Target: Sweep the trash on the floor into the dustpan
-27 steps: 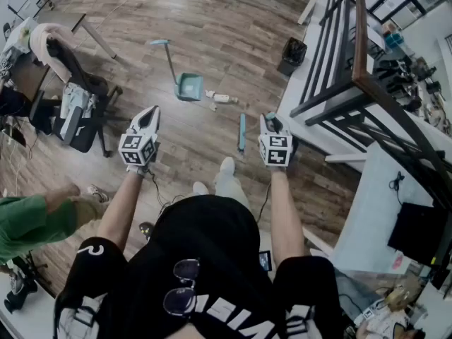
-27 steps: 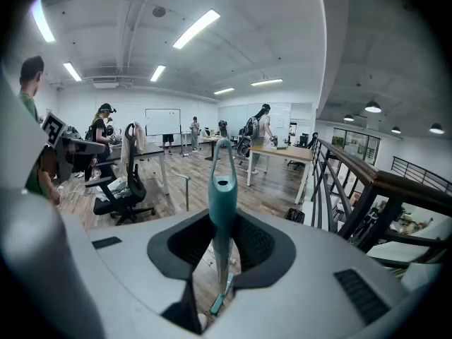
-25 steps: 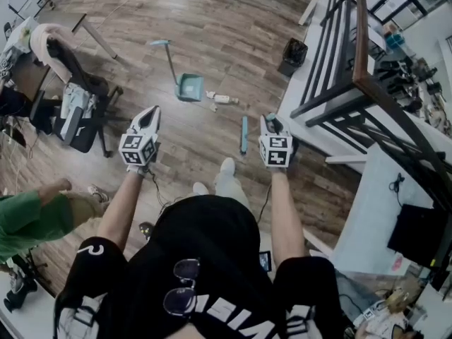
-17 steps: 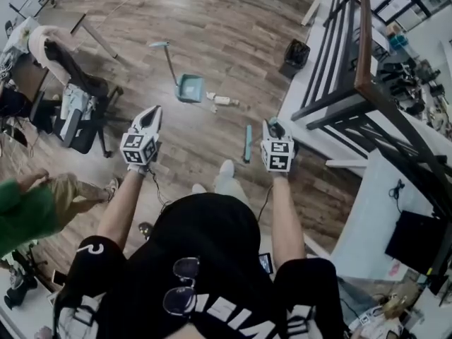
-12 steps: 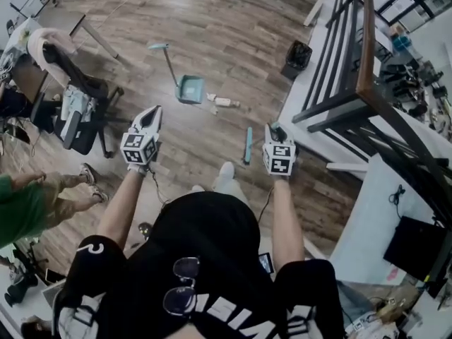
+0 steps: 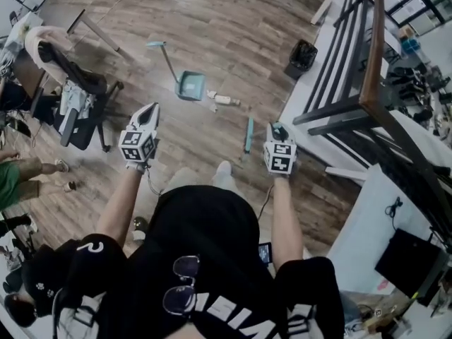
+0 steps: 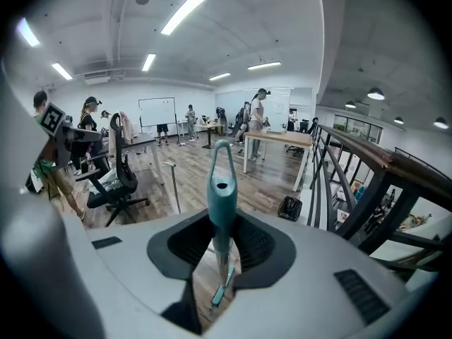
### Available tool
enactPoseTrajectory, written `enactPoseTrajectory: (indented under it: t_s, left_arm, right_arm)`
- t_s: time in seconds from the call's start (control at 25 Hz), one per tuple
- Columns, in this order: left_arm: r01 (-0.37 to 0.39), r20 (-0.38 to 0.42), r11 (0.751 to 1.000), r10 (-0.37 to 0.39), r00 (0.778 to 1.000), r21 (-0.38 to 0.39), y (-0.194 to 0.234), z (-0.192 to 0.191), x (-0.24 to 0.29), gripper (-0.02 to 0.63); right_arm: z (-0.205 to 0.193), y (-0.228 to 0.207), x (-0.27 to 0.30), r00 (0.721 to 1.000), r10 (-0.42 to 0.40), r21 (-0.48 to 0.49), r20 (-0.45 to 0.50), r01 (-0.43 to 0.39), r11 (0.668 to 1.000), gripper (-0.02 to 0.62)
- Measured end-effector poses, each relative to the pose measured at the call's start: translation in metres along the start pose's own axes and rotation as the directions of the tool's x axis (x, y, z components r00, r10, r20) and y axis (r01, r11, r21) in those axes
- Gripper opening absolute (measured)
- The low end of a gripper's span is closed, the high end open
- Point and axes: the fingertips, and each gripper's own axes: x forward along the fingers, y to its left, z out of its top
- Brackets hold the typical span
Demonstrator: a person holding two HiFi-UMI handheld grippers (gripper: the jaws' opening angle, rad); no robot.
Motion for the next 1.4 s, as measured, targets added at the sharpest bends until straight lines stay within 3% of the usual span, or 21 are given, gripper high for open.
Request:
enactPoseTrajectory:
  t_s: [0.24,0.52,1.0,1.4]
  left_arm:
    - [-0.007,-0.006,1.0,0.007,1.0,-0.006,0.003,0.005,0.024,-0.002]
    - [0.015,-0.006,1.0,-0.015,1.0,-0.005,0.042,0.012,0.068,-0.002]
    - [0.173,-0.052,0.985,-0.173,0.984,0.0,0.166,0.032,0.168,-0.002]
    - [0.299,-0.126,0.954,-0.297,0.947,0.002,0.243,0.028,0.217,-0.002]
  right_arm:
    - [0.018,-0.021,0.024,1.0,-0.004,-0.012,-0.002,0.004,1.0,0.086]
    - [0.035,-0.02,0.061,0.999,-0.032,-0.005,-0.027,0.032,0.999,0.086]
    - [0.075,0.0,0.116,0.963,-0.247,0.109,-0.104,0.258,0.96,0.086]
    - [0.125,0.03,0.151,0.921,-0.378,0.158,-0.095,0.389,0.908,0.087]
